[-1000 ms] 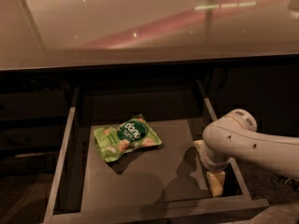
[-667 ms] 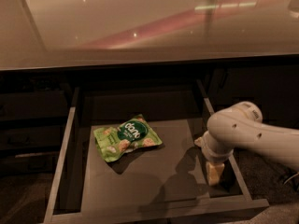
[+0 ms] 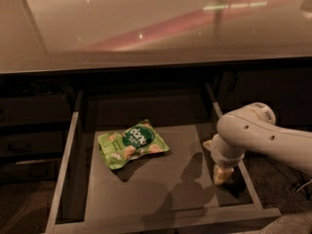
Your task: Open top drawer
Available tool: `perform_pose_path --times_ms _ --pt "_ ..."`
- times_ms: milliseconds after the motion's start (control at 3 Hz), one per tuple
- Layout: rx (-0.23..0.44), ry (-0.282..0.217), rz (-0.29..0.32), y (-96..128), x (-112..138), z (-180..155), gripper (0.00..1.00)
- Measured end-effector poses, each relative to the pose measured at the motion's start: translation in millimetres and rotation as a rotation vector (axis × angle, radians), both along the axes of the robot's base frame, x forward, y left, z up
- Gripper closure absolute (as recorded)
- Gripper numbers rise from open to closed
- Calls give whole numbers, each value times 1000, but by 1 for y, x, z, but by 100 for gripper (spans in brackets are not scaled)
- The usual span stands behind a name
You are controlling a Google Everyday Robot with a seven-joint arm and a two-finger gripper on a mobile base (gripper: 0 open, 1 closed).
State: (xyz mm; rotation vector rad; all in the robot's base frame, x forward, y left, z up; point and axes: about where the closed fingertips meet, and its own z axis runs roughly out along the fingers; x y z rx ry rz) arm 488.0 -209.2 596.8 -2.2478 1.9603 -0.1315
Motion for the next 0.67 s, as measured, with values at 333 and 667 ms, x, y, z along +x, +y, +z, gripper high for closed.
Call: perform_pose_path --times_ms 333,667 --pt "0 0 0 0 0 0 0" --pt "0 0 0 0 0 0 0"
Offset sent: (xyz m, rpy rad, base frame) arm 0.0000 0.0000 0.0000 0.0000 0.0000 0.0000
